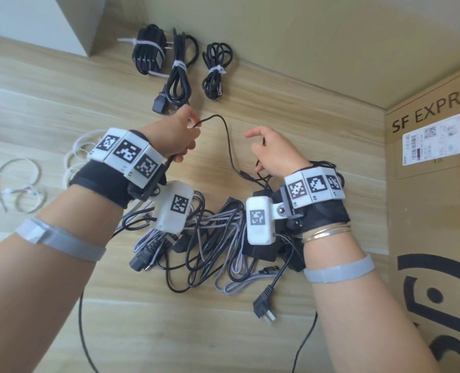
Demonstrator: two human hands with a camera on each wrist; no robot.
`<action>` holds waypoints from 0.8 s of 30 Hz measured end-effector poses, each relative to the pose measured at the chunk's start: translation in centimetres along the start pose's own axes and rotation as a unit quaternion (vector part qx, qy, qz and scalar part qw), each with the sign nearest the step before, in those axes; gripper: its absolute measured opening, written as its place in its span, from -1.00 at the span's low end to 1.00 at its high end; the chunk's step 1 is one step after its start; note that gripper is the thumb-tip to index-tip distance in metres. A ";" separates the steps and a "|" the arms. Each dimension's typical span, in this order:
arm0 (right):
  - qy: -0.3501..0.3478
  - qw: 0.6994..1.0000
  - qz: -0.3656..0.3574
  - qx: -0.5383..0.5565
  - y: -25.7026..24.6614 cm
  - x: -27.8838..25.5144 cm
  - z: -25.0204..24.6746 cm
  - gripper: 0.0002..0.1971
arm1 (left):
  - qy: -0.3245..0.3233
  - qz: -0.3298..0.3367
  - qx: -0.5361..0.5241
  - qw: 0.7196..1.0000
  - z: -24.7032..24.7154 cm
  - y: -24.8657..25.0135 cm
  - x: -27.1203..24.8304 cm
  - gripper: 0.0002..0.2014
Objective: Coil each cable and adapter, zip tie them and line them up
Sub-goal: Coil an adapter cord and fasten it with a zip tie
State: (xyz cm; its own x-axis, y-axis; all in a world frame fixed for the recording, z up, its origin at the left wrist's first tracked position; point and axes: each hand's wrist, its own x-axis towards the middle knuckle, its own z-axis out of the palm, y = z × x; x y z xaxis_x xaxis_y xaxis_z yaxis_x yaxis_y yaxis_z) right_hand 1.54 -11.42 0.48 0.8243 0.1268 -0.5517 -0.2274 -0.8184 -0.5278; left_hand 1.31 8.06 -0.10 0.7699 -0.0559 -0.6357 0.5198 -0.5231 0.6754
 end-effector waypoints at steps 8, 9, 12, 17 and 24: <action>-0.022 0.977 -0.048 0.205 -1.3 -1.1 -1.4 -0.69 | -0.146 0.053 0.175 0.972 2.3 0.7 -0.2 -0.33; -0.030 0.972 -0.055 0.225 -1.3 -1.3 -1.4 -0.70 | -0.163 0.051 0.193 0.966 2.6 0.9 -0.2 -0.40; -0.035 0.960 -0.073 0.269 -1.1 -1.4 -1.3 -0.70 | -0.179 0.043 0.226 0.956 3.6 1.1 -0.2 -0.50; -0.049 0.934 -0.101 0.340 -0.6 -1.6 -1.4 -0.70 | -0.170 0.044 0.255 0.951 5.1 1.2 0.0 -0.38; -0.090 0.886 -0.180 0.417 -1.2 -1.9 -1.0 -0.76 | -0.148 0.114 0.143 0.972 6.5 2.5 -0.1 -0.88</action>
State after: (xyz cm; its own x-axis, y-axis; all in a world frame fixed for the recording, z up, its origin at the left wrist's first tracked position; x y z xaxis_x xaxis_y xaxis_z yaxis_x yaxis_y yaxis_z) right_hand 0.76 -11.21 2.81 0.8417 0.4448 -0.3060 -0.3333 -0.0179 -0.9427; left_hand 0.15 1.27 -0.78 0.6912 -0.4183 -0.5893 0.1909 -0.6808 0.7072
